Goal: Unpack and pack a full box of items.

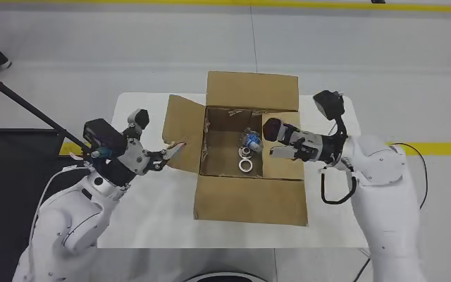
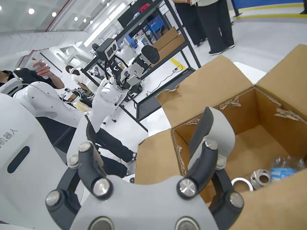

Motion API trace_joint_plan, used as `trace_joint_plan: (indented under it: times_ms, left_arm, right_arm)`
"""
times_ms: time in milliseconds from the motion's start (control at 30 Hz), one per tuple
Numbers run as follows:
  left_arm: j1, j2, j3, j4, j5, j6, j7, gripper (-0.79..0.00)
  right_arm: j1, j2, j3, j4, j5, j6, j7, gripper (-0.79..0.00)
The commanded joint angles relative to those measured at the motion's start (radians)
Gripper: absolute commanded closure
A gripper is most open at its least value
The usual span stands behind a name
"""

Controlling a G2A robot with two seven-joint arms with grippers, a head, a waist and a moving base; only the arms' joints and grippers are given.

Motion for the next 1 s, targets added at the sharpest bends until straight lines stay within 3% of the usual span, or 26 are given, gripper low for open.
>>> trace_joint_plan:
  times_ms: [0, 200, 400, 967]
  left_arm:
    - [-0.083, -0.002, 0.078, 0.008, -0.041, 0.014, -0.125, -0.785]
    - [-0.347, -0.023, 0.316, 0.094, -0.150, 0.107, -0.404, -0.785]
    - [-0.572, -0.062, 0.529, 0.229, -0.208, 0.234, -0.541, -0.785]
    - [-0.558, -0.070, 0.565, 0.254, -0.258, 0.250, -0.521, -0.785]
  right_arm:
    - [-0.065, 0.017, 0.060, -0.024, 0.015, -0.020, -0.020, -0.785]
    - [-0.177, 0.065, 0.168, 0.010, 0.092, -0.085, -0.085, -0.785]
    - [-0.239, 0.109, 0.212, 0.111, 0.166, -0.146, -0.146, -0.785]
    - [-0.242, 0.121, 0.210, 0.143, 0.192, -0.146, -0.146, -0.785]
